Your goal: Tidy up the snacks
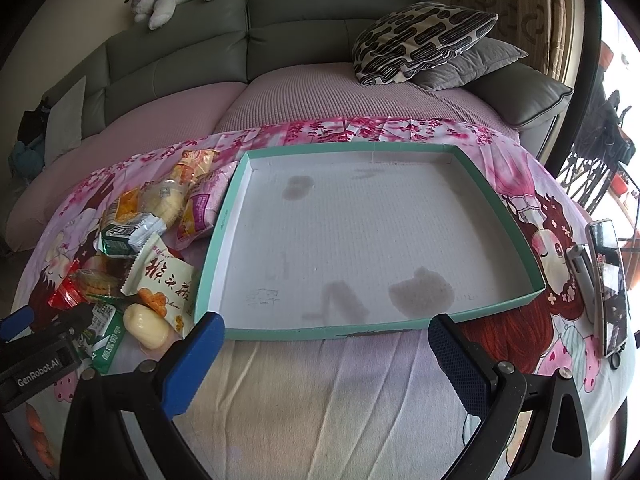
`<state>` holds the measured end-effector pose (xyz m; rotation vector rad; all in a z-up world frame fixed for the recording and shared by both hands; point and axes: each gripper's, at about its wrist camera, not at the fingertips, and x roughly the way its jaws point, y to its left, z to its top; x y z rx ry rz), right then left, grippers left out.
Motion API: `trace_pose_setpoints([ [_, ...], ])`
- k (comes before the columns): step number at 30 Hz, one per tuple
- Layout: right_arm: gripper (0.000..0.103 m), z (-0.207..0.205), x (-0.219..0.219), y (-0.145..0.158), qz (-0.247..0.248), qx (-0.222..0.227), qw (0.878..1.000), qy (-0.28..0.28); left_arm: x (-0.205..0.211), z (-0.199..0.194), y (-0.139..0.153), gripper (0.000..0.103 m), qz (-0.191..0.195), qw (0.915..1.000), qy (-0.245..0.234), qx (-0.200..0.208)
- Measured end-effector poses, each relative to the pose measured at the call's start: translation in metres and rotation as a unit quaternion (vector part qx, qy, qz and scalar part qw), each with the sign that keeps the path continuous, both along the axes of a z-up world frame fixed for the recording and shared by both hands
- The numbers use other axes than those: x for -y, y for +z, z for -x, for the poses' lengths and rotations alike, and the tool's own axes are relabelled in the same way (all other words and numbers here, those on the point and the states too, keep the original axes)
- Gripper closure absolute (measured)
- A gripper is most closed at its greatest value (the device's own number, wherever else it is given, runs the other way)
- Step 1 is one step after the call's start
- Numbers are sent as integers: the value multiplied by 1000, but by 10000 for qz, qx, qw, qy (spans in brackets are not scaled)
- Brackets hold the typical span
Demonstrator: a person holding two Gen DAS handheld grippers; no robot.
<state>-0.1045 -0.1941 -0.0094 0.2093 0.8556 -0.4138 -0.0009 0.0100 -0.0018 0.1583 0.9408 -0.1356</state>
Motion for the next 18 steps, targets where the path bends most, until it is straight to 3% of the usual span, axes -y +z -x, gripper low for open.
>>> trace_pose_setpoints([
  [3,0,-2,-2,-2,30,-49,10000,8,-1,-1,0,0,266,9996,-26,118],
  [9,0,-6,-7,-3,108,-98,9999,42,-9,-4,1,0,60,9999,45,109],
  [18,0,-25,-19,3,211,-77,9995,232,-50,-21,3,0,316,9978,575,131],
])
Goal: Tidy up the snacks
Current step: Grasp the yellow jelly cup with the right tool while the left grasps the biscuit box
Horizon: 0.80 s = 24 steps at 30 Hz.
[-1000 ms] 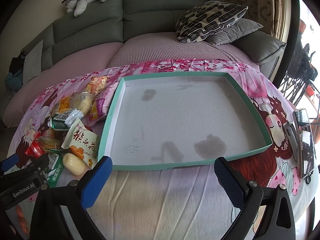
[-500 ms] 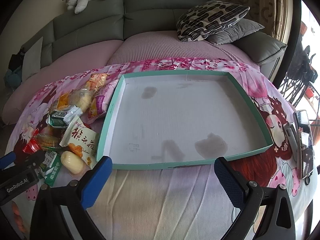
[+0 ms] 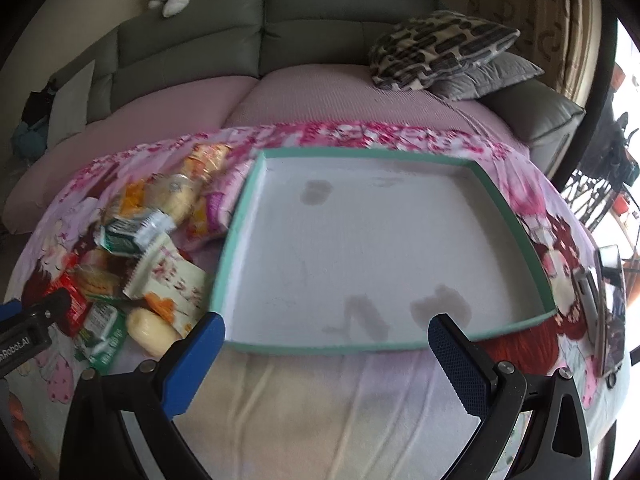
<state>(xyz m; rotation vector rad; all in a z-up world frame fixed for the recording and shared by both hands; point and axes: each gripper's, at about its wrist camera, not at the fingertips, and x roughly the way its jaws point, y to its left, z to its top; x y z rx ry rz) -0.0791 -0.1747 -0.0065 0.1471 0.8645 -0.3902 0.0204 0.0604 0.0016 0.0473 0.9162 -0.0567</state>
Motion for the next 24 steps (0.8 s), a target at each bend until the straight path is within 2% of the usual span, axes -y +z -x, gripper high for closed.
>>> trace_pose_setpoints([
  [2,0,-9,-7,4,-57,47,9999,115,-11,-3,0,0,47,9999,122,69],
  [5,0,-22,-20,7,-96,77,9995,291,-24,-6,-4,0,212,9996,194,-44],
  [7,0,-30,-32,7,-141,39,9989,444,-27,-8,-9,0,393,9989,132,-225],
  [10,0,-38,-54,4,-174,-28,9965,821,-27,-10,-17,0,464,9975,91,-531],
  [12,0,-39,-67,0,-136,-100,9948,1009,-29,-11,-20,0,495,9970,86,-583],
  [17,17,-40,-85,-14,-485,-288,9894,1339,-31,-14,-25,0,581,9959,97,-687],
  [21,22,-43,-95,-23,-453,-381,9868,1505,-24,-13,-29,0,602,9952,-83,-769],
  [24,30,-47,-98,-32,-566,-485,9842,1605,-17,-13,-33,0,583,9942,-219,-872],
])
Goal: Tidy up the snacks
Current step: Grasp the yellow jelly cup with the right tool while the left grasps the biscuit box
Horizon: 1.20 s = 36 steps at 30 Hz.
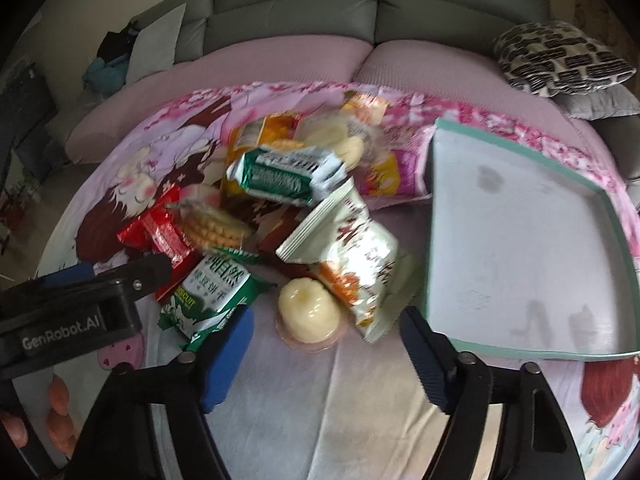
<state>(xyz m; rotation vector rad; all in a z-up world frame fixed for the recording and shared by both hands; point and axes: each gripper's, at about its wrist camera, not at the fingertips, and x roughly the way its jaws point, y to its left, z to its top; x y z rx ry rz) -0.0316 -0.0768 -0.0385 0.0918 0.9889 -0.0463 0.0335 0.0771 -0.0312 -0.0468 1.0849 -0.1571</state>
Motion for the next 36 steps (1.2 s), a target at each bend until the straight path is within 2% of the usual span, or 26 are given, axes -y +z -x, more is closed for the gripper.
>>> trace_pose_setpoints([
  [5,44,-7,-6,-14,-93,-144,9997,152,18,-2,-11,0,-54,9992,-321,-239],
  [7,44,-8,-7,-16,-82,-126,9997,172,23,-2,-14,1,-67,9987,-402,-299],
  [10,48,-10,-7,-18,-99,-101,9997,194,28,-2,-18,7,-21,9983,-448,-370],
  [16,48,-15,-5,-23,-33,-141,9997,198,35,-2,-28,18,282,9965,-523,-591],
  [22,50,-17,-7,-27,118,-172,9995,238,47,-16,-42,20,193,9967,-522,-587],
  [25,54,-16,-4,-27,55,-163,9997,192,43,-17,-43,29,203,9971,-436,-595],
  [30,54,-16,-2,-26,-41,-157,9997,175,32,-16,-45,36,455,9967,-203,-637],
  [34,54,-16,-2,-26,-59,-159,9997,158,28,-17,-50,39,422,9970,-94,-641],
  [36,54,-16,-2,-26,-43,-154,9997,157,34,-14,-53,39,256,9974,-165,-646],
])
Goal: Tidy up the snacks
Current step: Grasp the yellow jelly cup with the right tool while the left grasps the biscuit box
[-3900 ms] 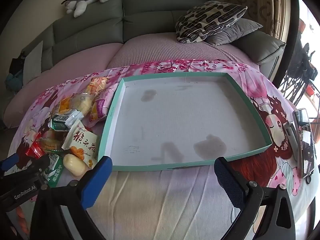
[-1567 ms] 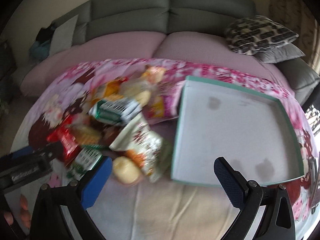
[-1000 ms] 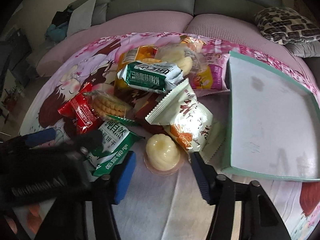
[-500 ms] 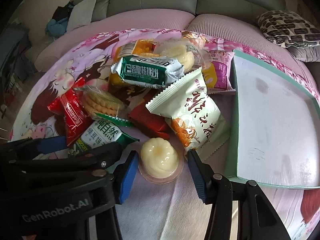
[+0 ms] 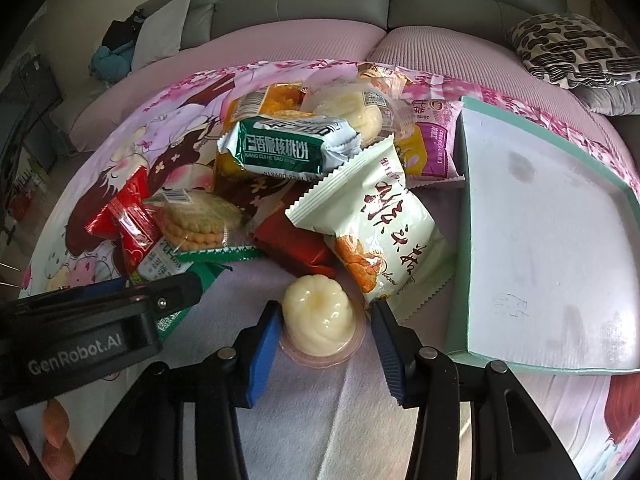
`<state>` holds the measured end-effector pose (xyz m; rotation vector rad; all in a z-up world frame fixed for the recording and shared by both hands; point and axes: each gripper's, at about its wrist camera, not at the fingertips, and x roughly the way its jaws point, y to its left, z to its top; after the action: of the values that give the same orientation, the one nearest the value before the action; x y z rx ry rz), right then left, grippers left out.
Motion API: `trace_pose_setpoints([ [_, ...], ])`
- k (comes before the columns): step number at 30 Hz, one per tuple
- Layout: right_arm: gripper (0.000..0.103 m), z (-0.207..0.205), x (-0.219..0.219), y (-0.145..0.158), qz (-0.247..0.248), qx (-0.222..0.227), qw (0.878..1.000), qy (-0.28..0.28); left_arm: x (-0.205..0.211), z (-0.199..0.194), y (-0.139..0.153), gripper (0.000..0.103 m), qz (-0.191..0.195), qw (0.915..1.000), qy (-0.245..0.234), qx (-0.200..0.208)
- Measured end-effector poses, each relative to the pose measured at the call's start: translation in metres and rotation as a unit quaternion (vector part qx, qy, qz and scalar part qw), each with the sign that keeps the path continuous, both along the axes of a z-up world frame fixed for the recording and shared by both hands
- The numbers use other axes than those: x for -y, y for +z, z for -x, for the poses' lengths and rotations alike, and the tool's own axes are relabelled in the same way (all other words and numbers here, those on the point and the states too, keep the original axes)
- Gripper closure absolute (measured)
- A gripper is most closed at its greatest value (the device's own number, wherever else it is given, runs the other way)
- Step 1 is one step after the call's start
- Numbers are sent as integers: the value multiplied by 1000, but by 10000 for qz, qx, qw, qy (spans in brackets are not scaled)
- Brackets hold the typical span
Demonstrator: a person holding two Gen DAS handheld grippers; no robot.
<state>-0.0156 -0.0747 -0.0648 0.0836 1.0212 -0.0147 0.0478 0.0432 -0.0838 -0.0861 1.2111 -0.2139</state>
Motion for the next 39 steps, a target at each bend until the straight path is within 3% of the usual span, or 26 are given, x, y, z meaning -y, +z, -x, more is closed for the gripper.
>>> trace_pose_setpoints([
  [3,54,-1,-2,0,61,24,10000,36,10,1,-2,39,-171,9998,-57,2],
  [11,57,0,-3,0,108,28,9999,72,22,0,-9,39,-125,9998,-81,96],
  [14,62,1,-3,1,68,47,9999,95,19,0,-9,39,-94,9999,-80,95],
  [20,62,2,-3,2,43,56,9999,116,4,3,5,39,-80,9999,-93,98],
  [39,63,14,-3,20,-68,257,9994,200,-13,20,28,60,394,9987,-263,162],
])
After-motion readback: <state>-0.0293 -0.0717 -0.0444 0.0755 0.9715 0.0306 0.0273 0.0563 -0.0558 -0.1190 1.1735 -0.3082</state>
